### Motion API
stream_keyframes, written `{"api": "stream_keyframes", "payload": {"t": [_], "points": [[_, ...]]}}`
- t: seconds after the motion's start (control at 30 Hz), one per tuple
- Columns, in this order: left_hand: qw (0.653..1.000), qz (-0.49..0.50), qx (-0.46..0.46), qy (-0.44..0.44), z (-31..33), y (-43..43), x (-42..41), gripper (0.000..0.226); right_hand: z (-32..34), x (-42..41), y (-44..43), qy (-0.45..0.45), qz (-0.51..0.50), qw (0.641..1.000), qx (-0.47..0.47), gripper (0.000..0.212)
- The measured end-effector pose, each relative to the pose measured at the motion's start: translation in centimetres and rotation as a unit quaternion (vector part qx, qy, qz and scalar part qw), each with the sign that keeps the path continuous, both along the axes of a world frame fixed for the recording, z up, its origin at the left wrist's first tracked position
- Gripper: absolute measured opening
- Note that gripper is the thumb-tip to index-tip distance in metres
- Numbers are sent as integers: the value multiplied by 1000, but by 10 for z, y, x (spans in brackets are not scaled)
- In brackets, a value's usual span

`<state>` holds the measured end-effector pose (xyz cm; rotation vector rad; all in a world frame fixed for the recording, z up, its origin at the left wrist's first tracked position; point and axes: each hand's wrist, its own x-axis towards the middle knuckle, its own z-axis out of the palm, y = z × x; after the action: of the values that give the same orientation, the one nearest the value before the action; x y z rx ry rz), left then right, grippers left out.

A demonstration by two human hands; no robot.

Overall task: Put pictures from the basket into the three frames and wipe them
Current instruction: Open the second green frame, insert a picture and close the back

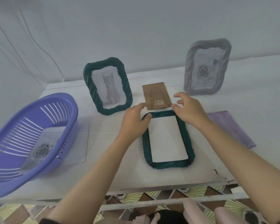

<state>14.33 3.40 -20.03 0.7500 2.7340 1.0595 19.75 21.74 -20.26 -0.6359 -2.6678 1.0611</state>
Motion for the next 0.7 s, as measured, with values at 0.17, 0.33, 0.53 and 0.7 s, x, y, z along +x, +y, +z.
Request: {"api": "stream_keyframes", "payload": {"t": [0.17,0.33,0.53,0.7], "points": [[993,-18,-59,-105,3,32,-25,52,-3,-29,1,-48,-5,999,16,51],[989,-32,-11,-147,-4,44,-28,45,-5,-33,-7,-4,-8,1000,-9,49],[947,39,180,-263,4,45,-27,42,0,-44,-5,67,-95,963,-242,46],[939,99,249,-213,6,44,-28,35,9,-49,-1,148,-108,925,-332,48]]}}
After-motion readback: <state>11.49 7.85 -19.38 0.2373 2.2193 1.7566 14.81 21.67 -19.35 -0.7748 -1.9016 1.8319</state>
